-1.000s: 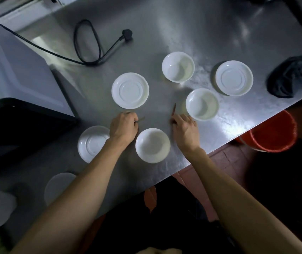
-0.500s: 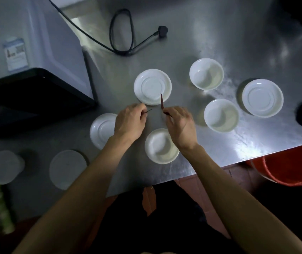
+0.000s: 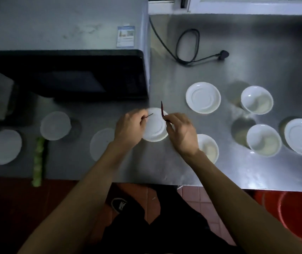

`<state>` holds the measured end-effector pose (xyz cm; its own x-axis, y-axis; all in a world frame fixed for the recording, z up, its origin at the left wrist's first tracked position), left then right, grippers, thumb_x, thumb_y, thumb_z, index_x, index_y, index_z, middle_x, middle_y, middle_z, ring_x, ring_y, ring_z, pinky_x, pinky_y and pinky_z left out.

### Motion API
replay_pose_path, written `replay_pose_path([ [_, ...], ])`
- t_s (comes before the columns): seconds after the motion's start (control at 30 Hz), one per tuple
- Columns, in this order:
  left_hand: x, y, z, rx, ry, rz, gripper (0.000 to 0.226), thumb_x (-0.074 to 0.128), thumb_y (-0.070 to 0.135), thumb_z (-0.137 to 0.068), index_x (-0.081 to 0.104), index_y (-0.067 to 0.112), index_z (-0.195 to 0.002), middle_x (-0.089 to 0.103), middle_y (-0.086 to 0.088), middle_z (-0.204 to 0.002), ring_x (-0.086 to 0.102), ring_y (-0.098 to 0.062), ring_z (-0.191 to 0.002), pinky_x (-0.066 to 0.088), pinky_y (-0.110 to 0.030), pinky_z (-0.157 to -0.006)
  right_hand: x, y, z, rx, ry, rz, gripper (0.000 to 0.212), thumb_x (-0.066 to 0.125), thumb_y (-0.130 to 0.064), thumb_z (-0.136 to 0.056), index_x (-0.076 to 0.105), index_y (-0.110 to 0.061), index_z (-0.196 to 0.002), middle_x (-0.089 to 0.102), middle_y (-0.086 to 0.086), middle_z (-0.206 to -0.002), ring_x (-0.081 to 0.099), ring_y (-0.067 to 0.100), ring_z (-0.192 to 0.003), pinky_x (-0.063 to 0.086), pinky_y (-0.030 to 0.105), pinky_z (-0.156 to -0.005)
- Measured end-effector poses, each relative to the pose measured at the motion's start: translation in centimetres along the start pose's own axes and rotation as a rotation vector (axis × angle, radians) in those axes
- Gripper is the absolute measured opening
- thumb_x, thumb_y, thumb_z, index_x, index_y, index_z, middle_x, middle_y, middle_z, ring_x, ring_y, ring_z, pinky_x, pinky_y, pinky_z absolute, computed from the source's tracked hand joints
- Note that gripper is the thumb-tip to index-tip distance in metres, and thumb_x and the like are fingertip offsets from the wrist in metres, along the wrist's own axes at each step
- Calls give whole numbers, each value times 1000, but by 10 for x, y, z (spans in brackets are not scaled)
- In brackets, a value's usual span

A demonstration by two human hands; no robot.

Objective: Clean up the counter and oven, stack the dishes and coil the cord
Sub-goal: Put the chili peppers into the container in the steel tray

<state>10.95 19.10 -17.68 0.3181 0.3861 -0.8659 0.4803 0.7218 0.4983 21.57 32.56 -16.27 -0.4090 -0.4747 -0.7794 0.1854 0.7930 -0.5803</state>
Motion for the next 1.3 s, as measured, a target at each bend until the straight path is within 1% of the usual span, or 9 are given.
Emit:
replay_pose_path([
  [0.2, -63, -80, 51, -64, 87, 25, 8, 56, 21, -93, 62, 26, -95, 67, 9, -88, 61, -19, -78, 52, -39, -67, 38, -99, 10, -119, -45, 8, 26, 65, 2, -83, 72, -8, -106, 71, 11, -100, 63, 37, -92, 54, 46, -77],
  [0.3, -99, -122, 80, -65, 136, 61, 9, 56, 17, -90, 62, 23, -92, 66, 7, -87, 60, -21, -78, 52, -42, -68, 59, -152, 16, -177, -56, 5, 19, 64, 0, -85, 70, -7, -102, 68, 12, -91, 61, 36, -84, 51, 47, -71],
  [0.37, -127, -151, 100, -54, 182, 66, 7, 57, 16, -88, 62, 21, -89, 64, 4, -85, 60, -22, -76, 52, -44, -67, 73, -191, 20, -215, -48, 8, 18, 65, -1, -86, 71, -8, -102, 69, 10, -93, 61, 33, -84, 52, 43, -69],
  [0.53, -201, -226, 153, -162, 272, 12, 10, 58, 20, -91, 66, 19, -96, 66, -1, -95, 61, -27, -84, 51, -43, -71, 117, -285, 26, -297, -50, -38, 20, 64, -6, -88, 72, -12, -105, 70, 6, -98, 62, 31, -89, 52, 43, -74],
  [0.7, -264, -291, 201, -249, 358, 65, 17, 54, 28, -93, 66, 17, -92, 65, -2, -90, 59, -26, -79, 51, -43, -68, 152, -378, 26, -436, -60, -77, 21, 67, -2, -87, 72, -10, -105, 71, 8, -99, 64, 33, -88, 54, 44, -74],
  [0.8, -292, -321, 224, -296, 429, 37, 12, 59, 24, -94, 70, 20, -97, 69, -2, -97, 63, -24, -84, 50, -35, -70, 169, -418, 26, -502, -75, -102, 23, 68, 0, -85, 72, -12, -105, 71, 4, -102, 63, 29, -94, 54, 41, -77],
  [0.93, -305, -363, 238, -402, 449, 50, 9, 62, 28, -92, 70, 26, -97, 70, 1, -102, 65, -25, -87, 54, -38, -74, 197, -449, 22, -546, -111, -117, 23, 67, 0, -85, 72, -12, -105, 71, 4, -101, 63, 27, -94, 50, 39, -81],
  [1.1, -308, -404, 233, -468, 451, 95, 8, 64, 30, -91, 68, 27, -97, 70, 1, -102, 64, -25, -87, 55, -41, -76, 237, -466, -2, -564, -133, -155, 22, 68, 0, -84, 73, -9, -103, 72, 7, -99, 66, 29, -90, 54, 44, -75],
  [1.3, -321, -451, 194, -521, 409, 115, 5, 64, 30, -89, 67, 27, -92, 70, 3, -93, 64, -25, -84, 54, -39, -73, 288, -475, -56, -515, -148, -196, 19, 63, -7, -90, 72, -10, -106, 71, 8, -100, 64, 28, -90, 53, 43, -75],
])
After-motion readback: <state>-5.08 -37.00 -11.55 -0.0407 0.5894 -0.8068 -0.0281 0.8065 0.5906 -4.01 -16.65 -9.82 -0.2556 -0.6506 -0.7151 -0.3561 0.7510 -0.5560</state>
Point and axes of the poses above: each hand's wrist, its own z-axis away from the middle knuckle, its own x-axis out of the palm, y = z × x, the point moved 10 cm from there along -z, towards the middle knuckle
